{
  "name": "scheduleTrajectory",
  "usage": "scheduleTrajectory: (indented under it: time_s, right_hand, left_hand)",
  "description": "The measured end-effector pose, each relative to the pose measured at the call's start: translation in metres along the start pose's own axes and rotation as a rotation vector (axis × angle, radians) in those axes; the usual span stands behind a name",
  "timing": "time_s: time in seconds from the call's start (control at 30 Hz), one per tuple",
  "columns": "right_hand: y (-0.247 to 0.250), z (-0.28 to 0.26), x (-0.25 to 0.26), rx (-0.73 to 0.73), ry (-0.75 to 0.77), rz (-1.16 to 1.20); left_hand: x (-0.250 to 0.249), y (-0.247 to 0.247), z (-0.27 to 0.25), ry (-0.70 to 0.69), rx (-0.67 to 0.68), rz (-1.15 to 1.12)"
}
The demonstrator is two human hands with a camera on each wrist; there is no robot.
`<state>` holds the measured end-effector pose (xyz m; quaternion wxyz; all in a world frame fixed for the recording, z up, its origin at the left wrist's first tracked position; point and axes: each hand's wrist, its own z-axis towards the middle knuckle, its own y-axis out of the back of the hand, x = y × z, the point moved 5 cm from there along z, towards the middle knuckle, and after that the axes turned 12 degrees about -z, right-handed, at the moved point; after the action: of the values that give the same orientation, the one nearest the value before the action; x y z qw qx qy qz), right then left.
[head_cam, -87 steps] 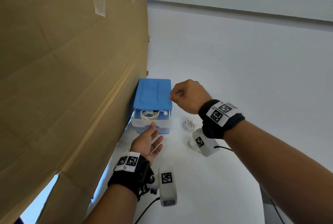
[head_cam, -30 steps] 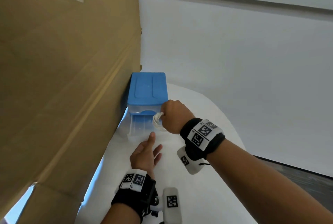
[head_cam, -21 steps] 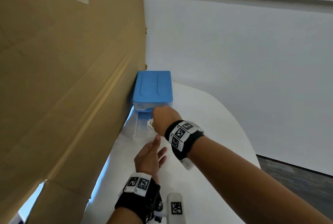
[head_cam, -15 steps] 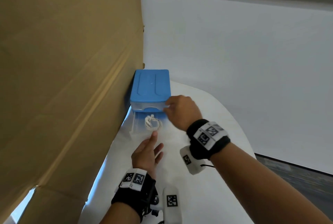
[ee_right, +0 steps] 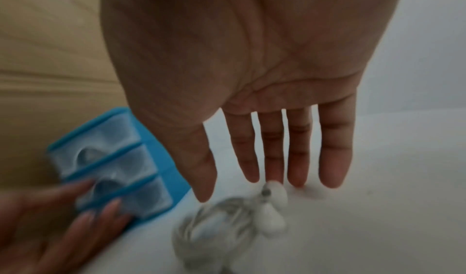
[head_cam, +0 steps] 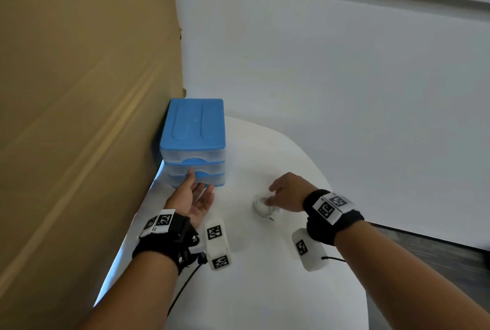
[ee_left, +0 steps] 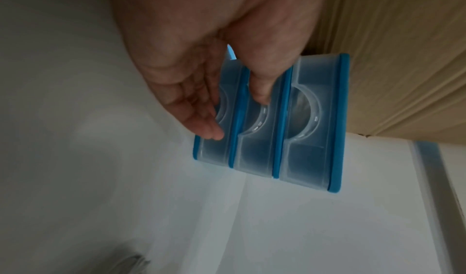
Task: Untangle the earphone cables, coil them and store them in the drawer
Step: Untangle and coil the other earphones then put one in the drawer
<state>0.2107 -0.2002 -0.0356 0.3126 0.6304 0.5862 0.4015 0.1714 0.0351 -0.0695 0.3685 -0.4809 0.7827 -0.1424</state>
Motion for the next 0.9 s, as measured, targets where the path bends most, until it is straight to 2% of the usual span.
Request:
scheduleTrajectory:
  time_s: [0.13,0.23,0.4,0.53,0.7,0.8,0.9]
  right_hand:
    - [-0.006,-0.008,0.019,-0.135,0.024,-0.230]
    - [-0.011,-0.013,0.034,-0.198,0.057,-0.318]
    - [0.000,-0.015,0.045,-0.204,0.082,-0.178]
    - [0.028,-0.018,0.086,-0.295,0.205,-0.047]
    - [0.025,-0.021,0.149,-0.306,0.347,-0.148]
    - [0.011,-0.015,0.160,-0.325,0.333,-0.205]
    - [0.003,-0.009,0.155,-0.337,0.291,-0.150]
  left_hand:
    - [0.007,0.002,0.000,-0.015,-0.060,0.036]
    - [0.018,0.009,-0.003,-0.002,-0.099,0.079]
    - [0.032,0.020,-0.016,0.002,-0.117,0.066]
    - [0.040,0.030,-0.026,0.019,-0.131,0.080]
    - [0.048,0.040,-0.037,0.058,-0.127,0.159]
    - [0.048,0.042,-0.044,0.066,-0.122,0.186]
    - [0.047,0.044,-0.048,0.073,-0.125,0.246]
